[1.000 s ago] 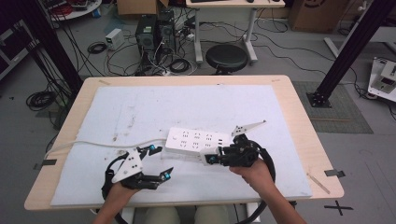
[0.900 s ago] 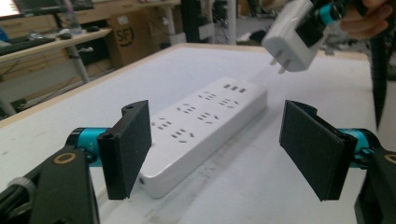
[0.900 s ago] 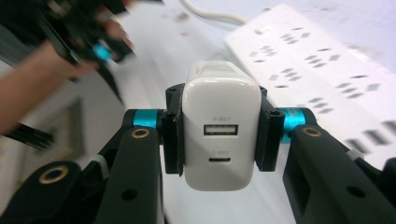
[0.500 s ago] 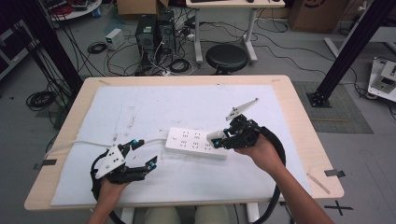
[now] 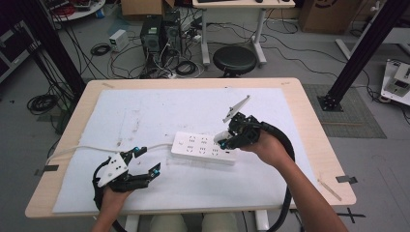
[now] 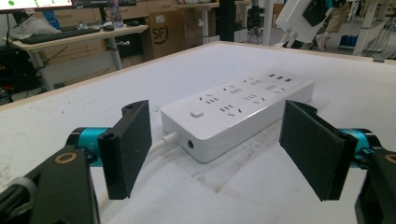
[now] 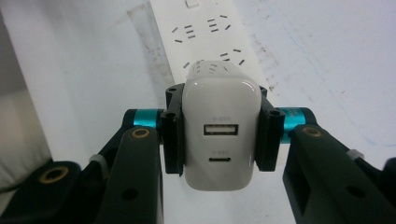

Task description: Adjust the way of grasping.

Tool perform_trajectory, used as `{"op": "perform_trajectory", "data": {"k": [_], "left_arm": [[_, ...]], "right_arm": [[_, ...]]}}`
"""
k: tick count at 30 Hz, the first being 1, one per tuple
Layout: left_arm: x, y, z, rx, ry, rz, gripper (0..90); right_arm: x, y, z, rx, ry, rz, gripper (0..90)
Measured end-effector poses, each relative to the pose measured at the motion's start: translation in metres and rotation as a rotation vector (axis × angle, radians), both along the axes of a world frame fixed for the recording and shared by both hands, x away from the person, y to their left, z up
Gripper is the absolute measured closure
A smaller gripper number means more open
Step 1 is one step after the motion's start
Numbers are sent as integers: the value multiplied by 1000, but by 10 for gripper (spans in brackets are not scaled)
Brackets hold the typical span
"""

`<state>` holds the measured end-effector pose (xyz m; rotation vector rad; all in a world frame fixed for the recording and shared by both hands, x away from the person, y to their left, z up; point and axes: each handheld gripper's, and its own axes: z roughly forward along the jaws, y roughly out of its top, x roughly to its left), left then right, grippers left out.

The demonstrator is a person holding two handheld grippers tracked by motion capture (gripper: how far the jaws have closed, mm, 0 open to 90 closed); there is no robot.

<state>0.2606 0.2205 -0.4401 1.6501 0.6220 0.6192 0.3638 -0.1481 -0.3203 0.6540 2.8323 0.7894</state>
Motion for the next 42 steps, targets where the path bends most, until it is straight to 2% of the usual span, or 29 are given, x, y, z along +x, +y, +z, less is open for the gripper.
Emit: {"op": "perform_trajectory", "data": {"k": [2, 3, 8, 10, 17, 23, 28, 38, 42], "left_arm": [[0, 1, -1, -1, 0, 1, 253], [-1, 2, -1, -3, -3, 6, 253], [-1, 4, -4, -3, -1, 18, 255], [-2, 6, -5, 4, -4, 23, 256], [-3, 15, -6, 10, -8, 43, 258], [-3, 17, -10, 16, -3, 53, 258], [-3, 17, -11, 16, -8, 55, 258], [-3, 19, -12, -2, -6, 61, 258], [-2, 19, -12, 3, -2, 57, 258]], "right_arm": [[1, 2, 0, -9, -7, 10, 632], [8, 11, 3, -97, -38, 51, 632], [15, 26, 5, -222, -68, 122, 632], [18, 31, 6, -257, -79, 143, 632], [28, 38, 1, -338, -58, 161, 632], [36, 44, -4, -367, -39, 188, 632], [40, 48, -11, -386, -16, 188, 632], [44, 58, -25, -427, -5, 234, 632], [45, 60, -29, -447, -7, 244, 632]]}}
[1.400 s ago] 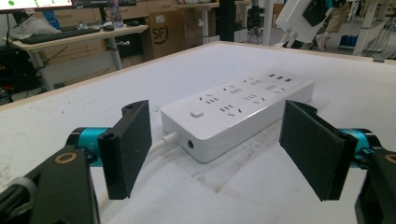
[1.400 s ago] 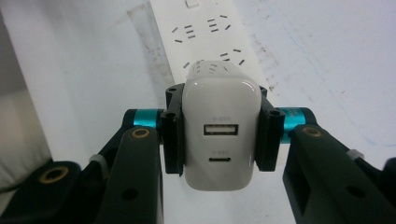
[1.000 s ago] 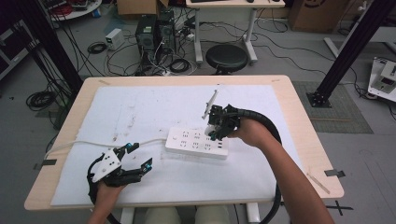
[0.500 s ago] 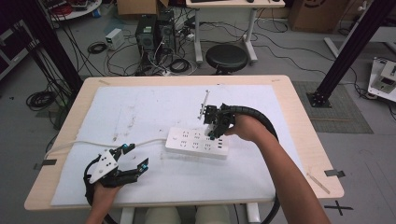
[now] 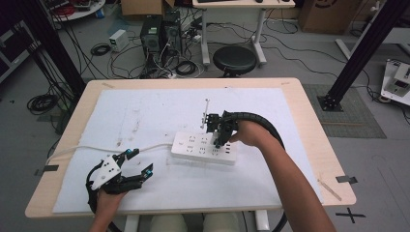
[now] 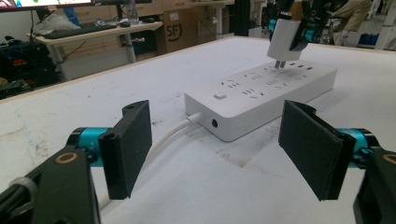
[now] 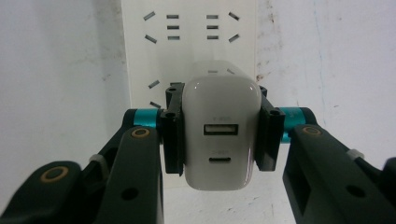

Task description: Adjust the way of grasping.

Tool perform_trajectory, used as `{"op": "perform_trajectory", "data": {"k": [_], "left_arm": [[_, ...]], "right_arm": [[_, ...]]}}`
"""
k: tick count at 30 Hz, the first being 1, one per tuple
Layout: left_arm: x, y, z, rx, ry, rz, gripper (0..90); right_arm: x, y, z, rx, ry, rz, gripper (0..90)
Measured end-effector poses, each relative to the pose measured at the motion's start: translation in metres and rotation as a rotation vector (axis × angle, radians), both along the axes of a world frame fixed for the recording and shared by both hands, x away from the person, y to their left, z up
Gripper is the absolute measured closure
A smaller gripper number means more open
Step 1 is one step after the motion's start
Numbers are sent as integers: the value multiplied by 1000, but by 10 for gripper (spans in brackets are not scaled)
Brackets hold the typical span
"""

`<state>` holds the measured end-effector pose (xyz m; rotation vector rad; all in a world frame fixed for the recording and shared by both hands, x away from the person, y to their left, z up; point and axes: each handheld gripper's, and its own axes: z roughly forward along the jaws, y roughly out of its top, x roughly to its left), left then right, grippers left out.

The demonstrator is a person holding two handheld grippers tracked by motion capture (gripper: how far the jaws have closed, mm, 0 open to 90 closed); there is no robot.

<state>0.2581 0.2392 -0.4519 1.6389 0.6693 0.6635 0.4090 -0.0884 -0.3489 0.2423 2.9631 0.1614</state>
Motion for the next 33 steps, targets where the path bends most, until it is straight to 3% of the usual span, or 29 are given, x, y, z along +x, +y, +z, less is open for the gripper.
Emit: {"op": "perform_trajectory", "data": {"k": [9, 14, 17, 19, 22, 33], "left_arm": [[0, 1, 0, -6, -2, 2, 258], [0, 1, -1, -12, 5, 9, 258], [0, 0, -1, -9, -2, 17, 258], [-1, 1, -1, -12, 0, 17, 258], [0, 2, -1, -26, 4, 18, 258], [0, 1, -1, -17, 4, 27, 258]], "right_arm": [[-1, 8, -6, -46, -32, 30, 633], [1, 10, -6, -53, -24, 33, 634], [2, 17, -7, -78, -6, 17, 634], [5, 23, -15, -136, 1, 10, 635], [9, 22, -15, -139, 25, 7, 635], [14, 23, -16, -145, 55, 5, 637]]}}
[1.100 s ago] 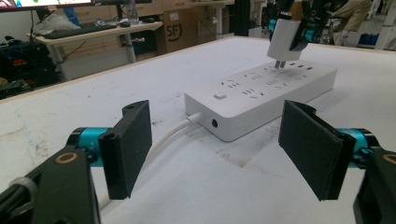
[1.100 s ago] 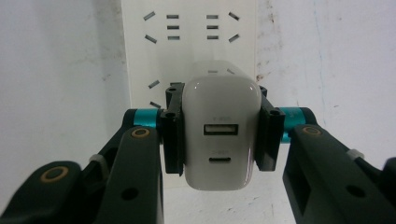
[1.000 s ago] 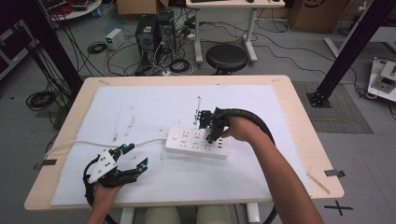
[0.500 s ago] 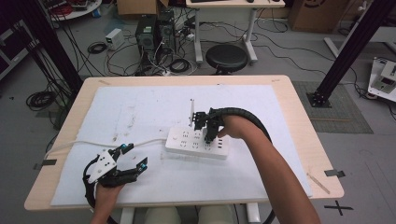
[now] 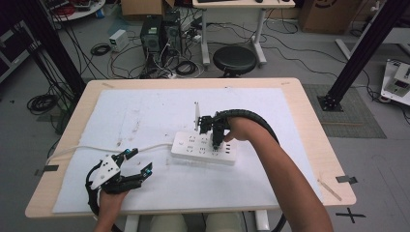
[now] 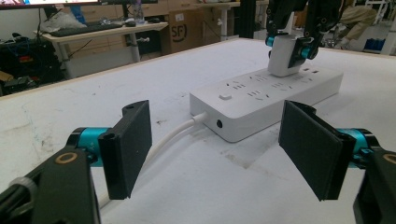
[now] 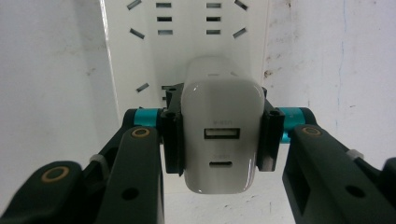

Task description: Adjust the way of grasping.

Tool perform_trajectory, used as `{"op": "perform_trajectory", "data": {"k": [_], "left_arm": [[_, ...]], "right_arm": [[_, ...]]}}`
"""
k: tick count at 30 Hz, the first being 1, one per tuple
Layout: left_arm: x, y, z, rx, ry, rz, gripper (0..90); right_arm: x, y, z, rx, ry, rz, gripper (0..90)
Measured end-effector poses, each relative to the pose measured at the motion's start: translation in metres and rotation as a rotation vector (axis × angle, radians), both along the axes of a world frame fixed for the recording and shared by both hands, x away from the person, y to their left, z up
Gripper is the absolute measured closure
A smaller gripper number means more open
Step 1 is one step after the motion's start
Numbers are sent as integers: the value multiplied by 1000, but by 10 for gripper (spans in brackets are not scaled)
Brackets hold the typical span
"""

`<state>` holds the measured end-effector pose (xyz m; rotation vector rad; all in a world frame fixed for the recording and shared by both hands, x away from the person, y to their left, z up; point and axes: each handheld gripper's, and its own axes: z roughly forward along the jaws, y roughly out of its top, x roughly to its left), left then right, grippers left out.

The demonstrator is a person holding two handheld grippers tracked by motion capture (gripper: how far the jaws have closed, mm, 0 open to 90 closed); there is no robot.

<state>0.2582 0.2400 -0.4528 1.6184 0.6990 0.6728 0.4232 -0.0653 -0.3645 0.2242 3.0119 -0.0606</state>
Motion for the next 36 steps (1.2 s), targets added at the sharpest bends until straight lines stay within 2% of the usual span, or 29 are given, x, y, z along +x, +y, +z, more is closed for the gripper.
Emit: {"op": "perform_trajectory", "data": {"k": [8, 13, 15, 20, 23, 27, 36], "left_arm": [[0, 0, 0, 0, -1, 2, 258], [0, 0, 0, 0, 0, 1, 258], [0, 0, 0, -3, 0, 1, 258], [0, 1, 0, -9, -2, 6, 258], [0, 2, 0, -20, 0, 8, 258], [0, 2, 0, -21, 2, 11, 258], [0, 3, -1, -36, 5, 18, 258]], "right_arm": [[3, 7, -3, -34, 14, -8, 637], [6, 5, -3, -14, 33, -14, 637], [7, 1, -4, 16, 36, -12, 636], [5, -2, -4, 44, 29, -30, 634], [4, -7, -5, 83, 15, -25, 631], [0, -11, -6, 129, 3, -54, 627], [0, -12, -6, 131, -9, -45, 625]]}}
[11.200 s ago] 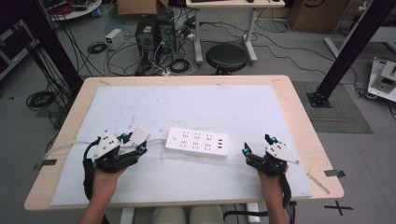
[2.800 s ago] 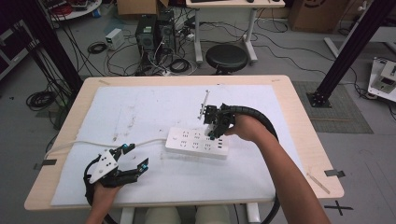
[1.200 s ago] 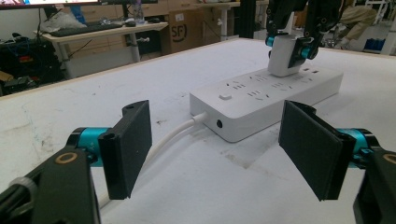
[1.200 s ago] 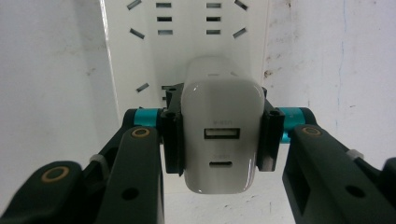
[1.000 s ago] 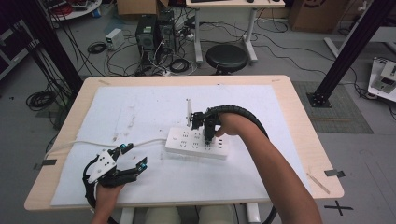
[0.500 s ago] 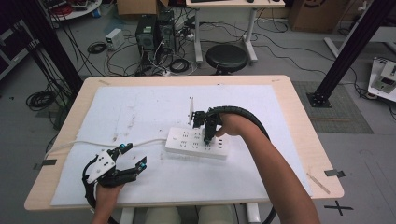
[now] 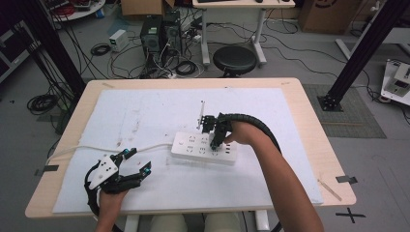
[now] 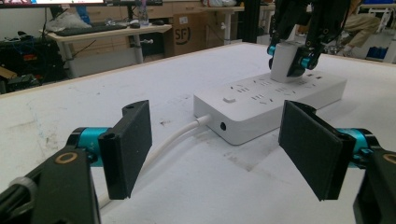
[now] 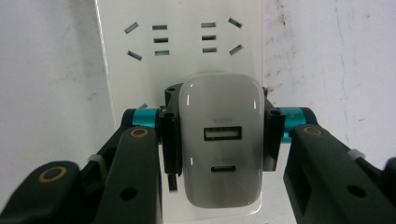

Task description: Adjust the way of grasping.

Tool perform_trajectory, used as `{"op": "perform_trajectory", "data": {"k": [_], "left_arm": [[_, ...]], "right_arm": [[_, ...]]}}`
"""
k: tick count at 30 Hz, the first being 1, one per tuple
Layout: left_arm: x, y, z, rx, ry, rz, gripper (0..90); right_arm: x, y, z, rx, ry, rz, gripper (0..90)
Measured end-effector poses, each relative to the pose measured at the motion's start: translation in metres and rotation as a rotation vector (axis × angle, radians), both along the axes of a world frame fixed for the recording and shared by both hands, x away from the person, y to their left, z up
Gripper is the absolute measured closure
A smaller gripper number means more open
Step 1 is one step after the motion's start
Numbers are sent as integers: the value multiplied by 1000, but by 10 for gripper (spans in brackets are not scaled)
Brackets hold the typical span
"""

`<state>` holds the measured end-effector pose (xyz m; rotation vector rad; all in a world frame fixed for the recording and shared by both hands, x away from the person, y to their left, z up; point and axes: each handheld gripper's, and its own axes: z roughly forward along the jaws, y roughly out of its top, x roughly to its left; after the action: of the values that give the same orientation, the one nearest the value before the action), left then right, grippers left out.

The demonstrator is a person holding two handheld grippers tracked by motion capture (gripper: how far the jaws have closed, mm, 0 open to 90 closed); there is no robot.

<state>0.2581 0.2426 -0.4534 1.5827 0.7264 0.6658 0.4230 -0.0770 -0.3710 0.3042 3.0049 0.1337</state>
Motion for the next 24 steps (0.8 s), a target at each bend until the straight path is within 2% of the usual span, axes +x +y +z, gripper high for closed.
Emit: {"op": "perform_trajectory", "data": {"k": [6, 7, 8, 9, 11, 12, 14, 15, 20, 24], "left_arm": [[0, 0, 0, -1, -2, 2, 258], [0, 0, 0, -1, -2, 2, 258], [0, 0, 0, -2, -1, 2, 258], [0, 0, 0, -2, -1, 1, 258], [0, 0, 0, -2, -1, 2, 258], [0, 0, 0, -4, -2, 2, 258], [0, 0, 0, -6, -2, 2, 258], [0, 0, 0, -7, -3, 3, 258], [-1, 1, 0, -5, -6, 10, 258], [-1, 1, 0, -10, -3, 12, 262]], "right_arm": [[-1, -1, -1, 20, -3, -17, 619], [0, -2, -1, 27, -5, -6, 617], [-2, -2, -1, 28, -4, -29, 615], [-1, -3, -1, 33, -3, -28, 606], [0, -3, -2, 21, 2, -43, 519], [0, -3, -3, 21, 5, -70, 464], [2, -4, -3, 29, 18, -107, 410], [2, -5, -2, 39, 19, -99, 393], [-1, -10, 4, 109, 7, -143, 266], [-5, -19, 9, 173, -5, -167, 219]]}}
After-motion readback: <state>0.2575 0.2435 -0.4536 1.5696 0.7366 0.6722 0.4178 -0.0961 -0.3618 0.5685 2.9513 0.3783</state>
